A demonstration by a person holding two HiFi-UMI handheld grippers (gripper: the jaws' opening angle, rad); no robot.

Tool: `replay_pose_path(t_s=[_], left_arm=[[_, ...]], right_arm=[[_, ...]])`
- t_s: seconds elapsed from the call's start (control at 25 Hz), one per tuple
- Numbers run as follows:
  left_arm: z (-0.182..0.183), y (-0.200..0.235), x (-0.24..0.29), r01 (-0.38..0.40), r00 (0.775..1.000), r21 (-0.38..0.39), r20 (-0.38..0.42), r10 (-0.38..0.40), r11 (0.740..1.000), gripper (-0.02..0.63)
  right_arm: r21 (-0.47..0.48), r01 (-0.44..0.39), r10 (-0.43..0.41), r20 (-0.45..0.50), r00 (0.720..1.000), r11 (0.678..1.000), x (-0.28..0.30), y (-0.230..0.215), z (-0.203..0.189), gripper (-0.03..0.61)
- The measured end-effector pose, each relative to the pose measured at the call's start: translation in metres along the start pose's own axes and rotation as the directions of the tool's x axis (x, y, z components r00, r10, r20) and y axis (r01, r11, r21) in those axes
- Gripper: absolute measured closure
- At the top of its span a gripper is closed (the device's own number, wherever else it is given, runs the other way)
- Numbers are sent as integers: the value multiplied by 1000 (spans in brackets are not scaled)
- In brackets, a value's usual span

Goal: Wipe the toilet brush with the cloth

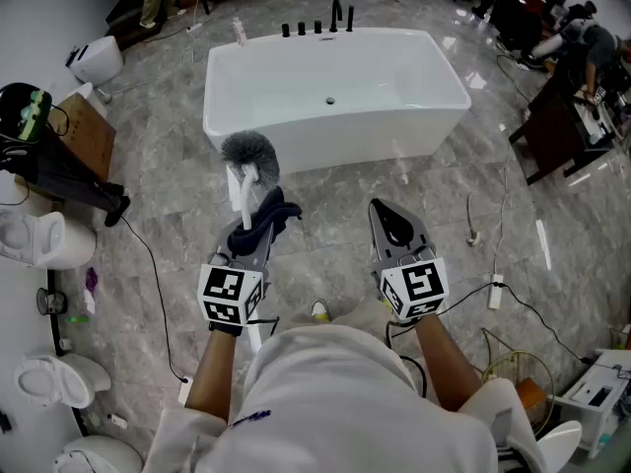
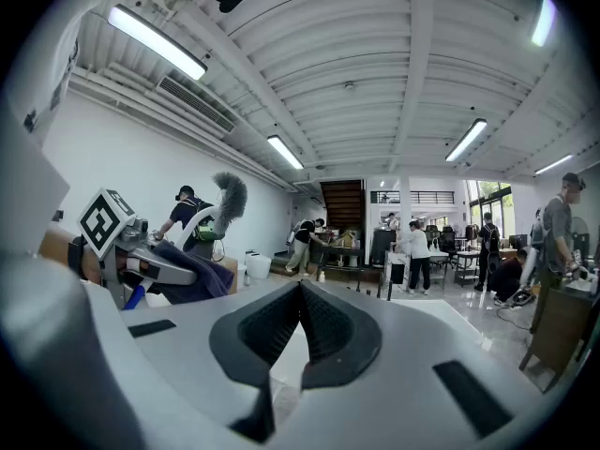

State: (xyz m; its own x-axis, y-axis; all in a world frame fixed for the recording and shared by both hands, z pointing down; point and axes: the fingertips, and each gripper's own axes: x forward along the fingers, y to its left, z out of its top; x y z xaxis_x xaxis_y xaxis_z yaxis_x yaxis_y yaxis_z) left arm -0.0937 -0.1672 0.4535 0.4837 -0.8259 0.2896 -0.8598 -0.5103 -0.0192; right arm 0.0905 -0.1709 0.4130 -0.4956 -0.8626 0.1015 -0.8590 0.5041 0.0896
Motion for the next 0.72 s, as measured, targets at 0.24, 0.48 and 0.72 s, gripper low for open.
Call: replay_pose_path(t_s=[0.24,0.48,0.72], left_arm=[[-15,-27,-9,27,998,-6,-56,-28,1000,551],[-1,-15,-14,31,998,21,-48,-30,999,551],[27,-14,3,63,996,98,-61,-57,993,551]], right_arm=[[39,-19,21,-42,999,999,-21,2,-16,575],[28,-39,40,-34,999,999,-20,2,-3,575],[127,-10,2,60,998,992,-19,-32,33,574]])
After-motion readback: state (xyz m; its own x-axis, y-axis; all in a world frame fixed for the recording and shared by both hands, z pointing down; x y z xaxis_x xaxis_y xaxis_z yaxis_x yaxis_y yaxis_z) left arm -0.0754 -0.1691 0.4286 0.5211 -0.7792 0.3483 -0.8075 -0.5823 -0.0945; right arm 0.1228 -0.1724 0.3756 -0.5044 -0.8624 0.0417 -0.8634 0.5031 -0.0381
